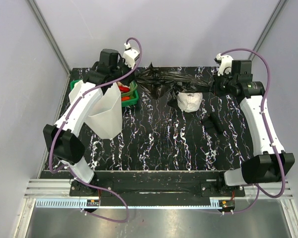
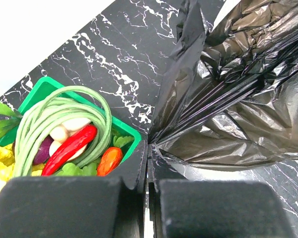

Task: Put the trash bags into the trash bin
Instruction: Unfold the trash bag at the center of the board.

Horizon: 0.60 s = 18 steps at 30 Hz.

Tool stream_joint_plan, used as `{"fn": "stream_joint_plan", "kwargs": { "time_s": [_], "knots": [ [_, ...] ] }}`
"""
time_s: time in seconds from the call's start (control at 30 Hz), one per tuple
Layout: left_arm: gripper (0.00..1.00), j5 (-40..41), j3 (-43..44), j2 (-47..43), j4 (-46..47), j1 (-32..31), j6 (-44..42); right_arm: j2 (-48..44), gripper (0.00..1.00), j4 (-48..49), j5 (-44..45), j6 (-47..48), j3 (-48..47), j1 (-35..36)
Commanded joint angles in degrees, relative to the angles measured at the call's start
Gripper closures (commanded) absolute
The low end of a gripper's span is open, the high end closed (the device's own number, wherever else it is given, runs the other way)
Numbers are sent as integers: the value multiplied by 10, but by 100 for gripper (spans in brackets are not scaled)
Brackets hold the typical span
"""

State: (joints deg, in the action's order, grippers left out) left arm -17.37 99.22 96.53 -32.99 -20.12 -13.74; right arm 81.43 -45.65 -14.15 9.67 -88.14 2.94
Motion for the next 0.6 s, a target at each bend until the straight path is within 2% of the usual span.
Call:
{"fn": "stream_joint_plan", "kwargs": {
  "time_s": [0.0, 0.13, 0.3, 0.47, 0.53, 0.57],
  "knots": [
    [100, -57, 0, -38, 22, 6, 6, -43, 100, 45, -41, 5, 22, -4],
    [100, -189, -9, -36, 20, -7, 24, -36, 90, 35, -169, 2, 25, -3],
    [100, -218, -26, -42, 14, -69, 0, 7, 73, 9, -257, 4, 5, -1],
    [100, -214, -4, -35, 5, -105, -1, 11, 44, 9, -272, 29, 24, 3],
    [100, -223, 13, -28, -3, -110, 0, 11, 17, 4, -284, 53, 36, 7],
    [100, -224, 22, -25, -6, -111, 4, 14, 15, -3, -287, 64, 40, 8]
  ]
}}
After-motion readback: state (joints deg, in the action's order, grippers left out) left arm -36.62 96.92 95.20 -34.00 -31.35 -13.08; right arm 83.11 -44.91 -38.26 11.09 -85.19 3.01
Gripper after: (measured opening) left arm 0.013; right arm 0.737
